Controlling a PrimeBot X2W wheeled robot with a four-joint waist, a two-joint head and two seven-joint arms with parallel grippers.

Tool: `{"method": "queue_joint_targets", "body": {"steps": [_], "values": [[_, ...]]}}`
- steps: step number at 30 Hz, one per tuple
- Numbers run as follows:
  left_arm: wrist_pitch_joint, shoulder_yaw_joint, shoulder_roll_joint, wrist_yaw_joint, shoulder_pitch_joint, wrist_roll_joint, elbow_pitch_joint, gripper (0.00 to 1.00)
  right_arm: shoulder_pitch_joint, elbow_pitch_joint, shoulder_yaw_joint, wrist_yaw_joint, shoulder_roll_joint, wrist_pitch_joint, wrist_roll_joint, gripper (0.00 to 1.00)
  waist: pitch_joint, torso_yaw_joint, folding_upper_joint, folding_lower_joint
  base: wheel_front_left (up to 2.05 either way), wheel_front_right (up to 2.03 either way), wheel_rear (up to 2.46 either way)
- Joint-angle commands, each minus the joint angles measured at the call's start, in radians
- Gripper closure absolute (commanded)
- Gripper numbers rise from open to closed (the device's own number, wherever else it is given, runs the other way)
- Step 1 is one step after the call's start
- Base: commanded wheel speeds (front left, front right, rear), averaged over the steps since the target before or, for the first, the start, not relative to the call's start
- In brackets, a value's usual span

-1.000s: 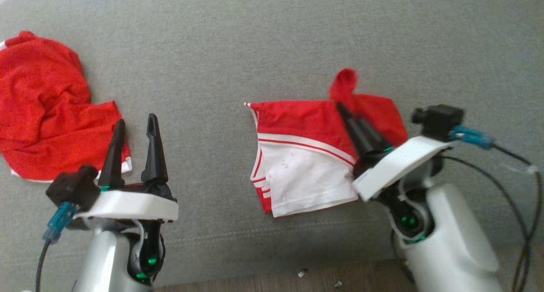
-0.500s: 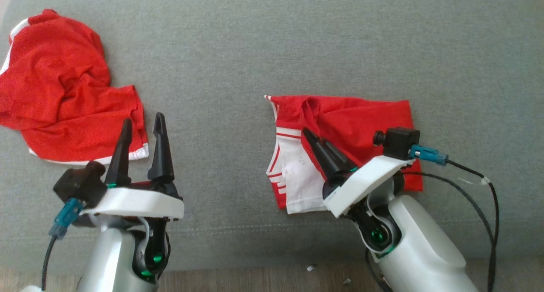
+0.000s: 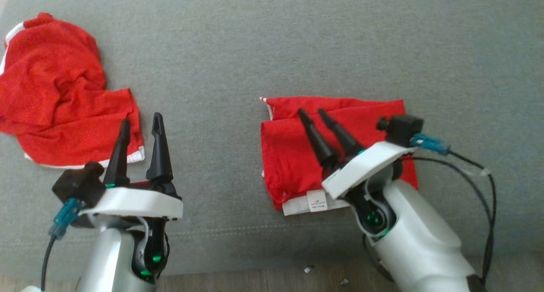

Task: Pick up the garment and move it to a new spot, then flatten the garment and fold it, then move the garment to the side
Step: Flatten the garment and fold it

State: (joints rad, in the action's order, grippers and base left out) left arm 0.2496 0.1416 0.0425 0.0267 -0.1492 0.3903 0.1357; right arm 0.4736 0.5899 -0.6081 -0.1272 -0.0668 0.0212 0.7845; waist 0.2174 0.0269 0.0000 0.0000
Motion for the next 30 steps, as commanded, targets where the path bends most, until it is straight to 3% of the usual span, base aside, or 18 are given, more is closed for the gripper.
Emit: {"method": "queue_joint_targets", "body": {"steps": [1,8,16,21,30], "values": [[0.012,-0.037,0.008,0.004,-0.028,0.006,-0.029,0.00,0.031,-0.040,0.005,-0.003,0.017,0.016,-0.018,0.00,-0.007,-0.011,0.0000,0.0000,0.00,0.00,0.00],[0.012,-0.041,0.008,0.000,-0.023,0.005,-0.037,0.00,0.057,-0.070,0.190,-0.003,-0.008,0.034,-0.246,0.00,-0.025,-0.053,0.0000,0.0000,0.00,0.00,0.00],[0.012,-0.035,0.008,-0.004,-0.032,-0.001,-0.065,0.00,0.001,-0.218,0.354,-0.003,-0.137,0.095,-0.514,0.00,-0.019,-0.083,0.0000,0.0000,0.00,0.00,0.00],[0.012,-0.005,0.008,-0.036,-0.033,-0.060,-0.064,0.00,-0.063,-0.298,0.444,-0.003,-0.153,0.129,-0.603,0.00,-0.016,-0.093,0.0000,0.0000,0.00,0.00,0.00],[0.012,0.022,0.008,-0.017,-0.016,-0.093,-0.114,0.00,-0.166,-0.366,0.528,-0.003,-0.103,0.207,-0.747,0.00,-0.013,-0.102,0.0000,0.0000,0.00,0.00,0.00]]}}
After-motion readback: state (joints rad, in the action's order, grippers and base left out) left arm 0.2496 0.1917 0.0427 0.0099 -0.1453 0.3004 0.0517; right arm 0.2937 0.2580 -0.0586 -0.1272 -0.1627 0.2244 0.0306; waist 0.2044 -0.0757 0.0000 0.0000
